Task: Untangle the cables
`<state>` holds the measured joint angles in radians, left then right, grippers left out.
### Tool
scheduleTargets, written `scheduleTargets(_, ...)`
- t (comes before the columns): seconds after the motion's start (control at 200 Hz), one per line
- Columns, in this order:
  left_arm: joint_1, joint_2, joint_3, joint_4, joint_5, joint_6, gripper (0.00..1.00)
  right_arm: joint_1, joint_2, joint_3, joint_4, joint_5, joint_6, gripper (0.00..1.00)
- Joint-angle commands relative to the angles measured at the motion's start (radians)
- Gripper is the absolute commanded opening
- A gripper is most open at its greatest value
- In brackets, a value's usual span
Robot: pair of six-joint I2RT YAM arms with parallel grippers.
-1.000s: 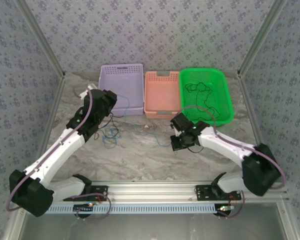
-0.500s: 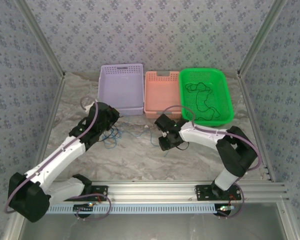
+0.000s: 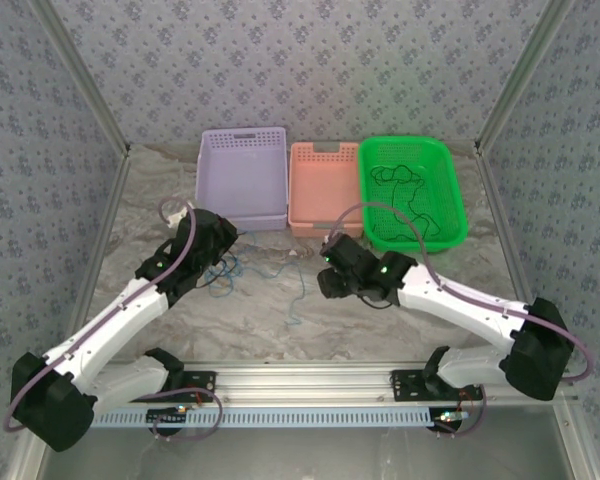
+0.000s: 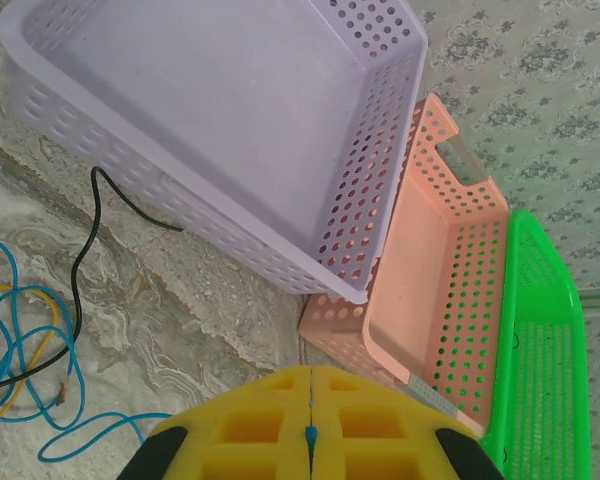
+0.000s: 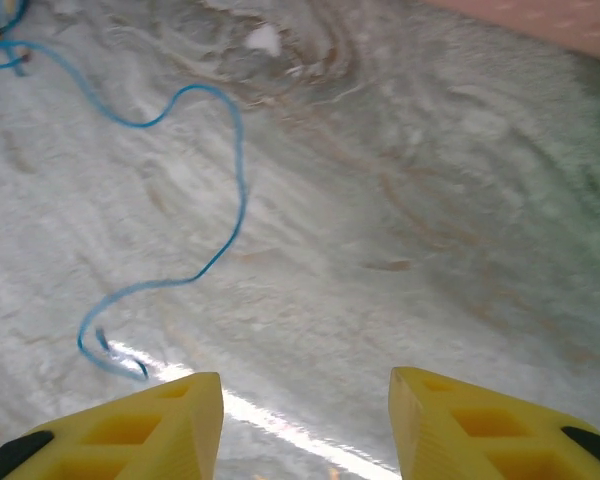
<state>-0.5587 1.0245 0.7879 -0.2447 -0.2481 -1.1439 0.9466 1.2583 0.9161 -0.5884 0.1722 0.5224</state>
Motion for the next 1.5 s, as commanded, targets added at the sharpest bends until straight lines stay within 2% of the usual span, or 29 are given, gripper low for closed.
scheduleTargets(0.0,-0.007,-0.015,0.002,-0.017,-0.022,0.020,0.00,0.051,-0.022,-0.132,0.121,-0.032,0.151,0.53)
scheduleTargets(0.09,-0.007,-0.015,0.008,-0.021,-0.021,0.027,0.00,0.069,-0.030,-0.225,0.255,-0.075,0.184,0.54)
scheduleTargets(0.2,-0.007,-0.015,0.008,-0.025,-0.021,0.036,0.00,0.099,0.032,-0.263,0.404,-0.156,0.167,0.52)
scheduleTargets(0.495,-0.007,-0.019,0.011,-0.031,-0.024,0.038,0.00,0.257,0.292,-0.200,0.631,-0.108,0.063,0.50)
scheduleTargets(0.7,-0.007,-0.018,0.017,-0.036,-0.021,0.047,0.00,0.288,0.382,-0.174,0.693,-0.050,0.088,0.49)
scheduleTargets(0.859,-0.008,-0.020,0.026,-0.044,-0.022,0.051,0.00,0.271,0.426,-0.120,0.683,-0.043,0.079,0.36)
scheduleTargets(0.959,-0.007,-0.017,0.040,-0.045,-0.016,0.060,0.00,0.267,0.449,-0.087,0.657,-0.046,0.075,0.21)
scheduleTargets(1.059,-0.005,-0.011,0.068,-0.028,0.002,0.083,0.00,0.270,0.425,-0.107,0.661,-0.040,0.084,0.00)
scheduleTargets(1.184,0.024,0.036,0.159,0.053,0.098,0.141,0.00,0.288,0.343,-0.150,0.622,-0.017,0.092,0.00)
scheduleTargets(1.349,0.049,0.182,0.321,0.204,0.248,0.183,0.00,0.291,0.172,-0.193,0.513,0.021,0.099,0.00)
scheduleTargets(1.494,0.050,0.349,0.477,0.334,0.340,0.195,0.00,0.226,0.004,-0.144,0.392,0.013,0.065,0.00)
